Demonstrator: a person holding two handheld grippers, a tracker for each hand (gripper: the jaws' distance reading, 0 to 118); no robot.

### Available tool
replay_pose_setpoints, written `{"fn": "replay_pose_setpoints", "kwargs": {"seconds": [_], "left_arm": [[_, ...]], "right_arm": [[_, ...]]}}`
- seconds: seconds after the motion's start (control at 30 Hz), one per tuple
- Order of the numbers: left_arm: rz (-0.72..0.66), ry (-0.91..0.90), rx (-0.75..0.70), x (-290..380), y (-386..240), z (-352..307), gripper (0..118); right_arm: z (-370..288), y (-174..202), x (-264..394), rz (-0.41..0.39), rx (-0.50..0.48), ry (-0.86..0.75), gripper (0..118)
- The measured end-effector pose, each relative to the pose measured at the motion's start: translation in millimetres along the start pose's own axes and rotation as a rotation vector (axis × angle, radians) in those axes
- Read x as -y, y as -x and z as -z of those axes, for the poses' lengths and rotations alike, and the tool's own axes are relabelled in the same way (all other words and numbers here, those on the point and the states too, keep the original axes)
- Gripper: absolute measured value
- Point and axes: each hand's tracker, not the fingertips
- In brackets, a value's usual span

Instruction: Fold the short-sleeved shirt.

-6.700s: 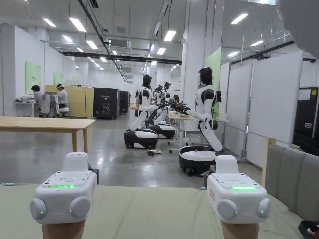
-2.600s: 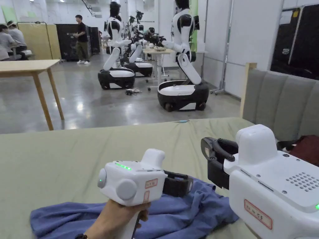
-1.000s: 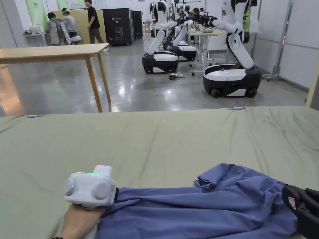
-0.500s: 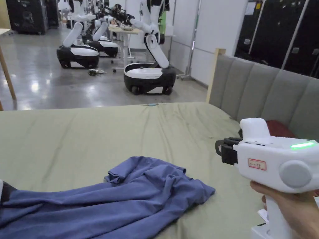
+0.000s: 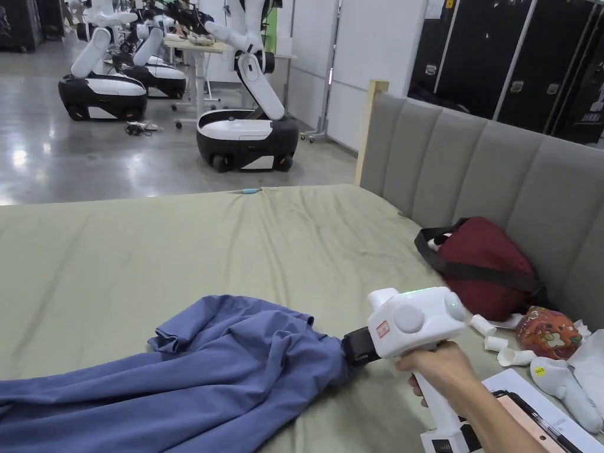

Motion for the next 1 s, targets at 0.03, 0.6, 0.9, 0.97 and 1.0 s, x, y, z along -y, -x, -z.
{"fn": "replay_pose_setpoints", "kwargs": {"seconds": [0.03, 0.6, 0.9, 0.97, 1.0], "left_arm": [[0.001, 0.002, -0.003, 0.3, -0.3, 0.0, 1], [-0.024, 0.016, 0.024, 3.1, -11.0, 11.1, 1], [-0.143, -0.235, 0.117, -14.7, 12.9, -48.7, 1], [-0.204, -0.307, 0.159, -25.9, 20.4, -73.7, 1], [-0.216, -0.33, 0.188, -32.3, 22.6, -84.0, 1]], "right_arm": [[4.1, 6.8, -0.3, -0.014, -0.024, 0.009, 102], [-0.6, 67.2, -2.3, -0.205, -0.033, 0.005, 5], [-98.0, 48.6, -9.1, 0.03, -0.266, -0.529, 5], [-120.1, 56.3, -23.3, 0.026, -0.297, -0.608, 5], [-128.4, 59.7, -30.4, 0.006, -0.3, -0.624, 5]]}}
